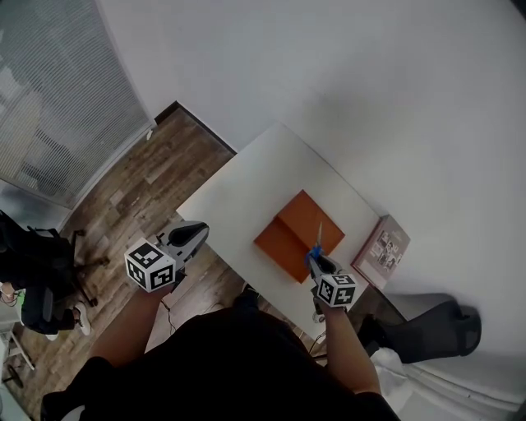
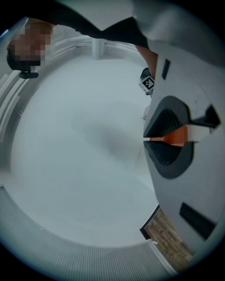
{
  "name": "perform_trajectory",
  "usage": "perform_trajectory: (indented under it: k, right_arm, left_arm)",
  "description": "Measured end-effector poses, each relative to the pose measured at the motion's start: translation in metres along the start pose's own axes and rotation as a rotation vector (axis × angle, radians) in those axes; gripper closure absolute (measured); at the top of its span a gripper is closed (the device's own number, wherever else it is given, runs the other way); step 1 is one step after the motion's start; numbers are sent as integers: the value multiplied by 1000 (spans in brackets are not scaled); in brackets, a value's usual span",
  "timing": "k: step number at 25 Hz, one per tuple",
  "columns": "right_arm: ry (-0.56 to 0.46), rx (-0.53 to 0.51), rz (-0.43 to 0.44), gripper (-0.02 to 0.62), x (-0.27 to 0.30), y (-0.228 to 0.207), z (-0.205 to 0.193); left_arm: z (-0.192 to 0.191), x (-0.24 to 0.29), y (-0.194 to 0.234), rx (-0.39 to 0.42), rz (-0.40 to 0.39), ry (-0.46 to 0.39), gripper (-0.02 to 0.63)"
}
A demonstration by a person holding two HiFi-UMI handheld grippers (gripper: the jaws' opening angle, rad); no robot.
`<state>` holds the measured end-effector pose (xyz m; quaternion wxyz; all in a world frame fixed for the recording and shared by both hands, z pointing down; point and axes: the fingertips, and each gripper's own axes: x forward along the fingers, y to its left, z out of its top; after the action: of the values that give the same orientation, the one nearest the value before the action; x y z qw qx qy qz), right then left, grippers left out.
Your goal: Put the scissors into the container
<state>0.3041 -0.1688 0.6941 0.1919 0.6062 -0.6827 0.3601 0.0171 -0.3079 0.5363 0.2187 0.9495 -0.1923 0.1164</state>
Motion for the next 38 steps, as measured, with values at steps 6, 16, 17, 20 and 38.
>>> perform_trajectory:
  k: [6,16,17,20,38]
  right_arm:
    - [75,-43,18,514,23,-5,-15]
    - [190,-141,66,514,52,1,-33]
    - [201,-150,72,514,54,3,-36]
    - [238,-174,86,514,61,5,-45]
    - [495,-384,100,514,100,6,-83]
  left_arm:
    - [-2,4,8,-18,24,8,575]
    - [-3,6,14,-33,57,16,575]
    - [-3,6,14,-35,60,16,575]
    - [-4,5,14,-38,68,16,575]
    - [-17,-13,19,-79,132,26,575]
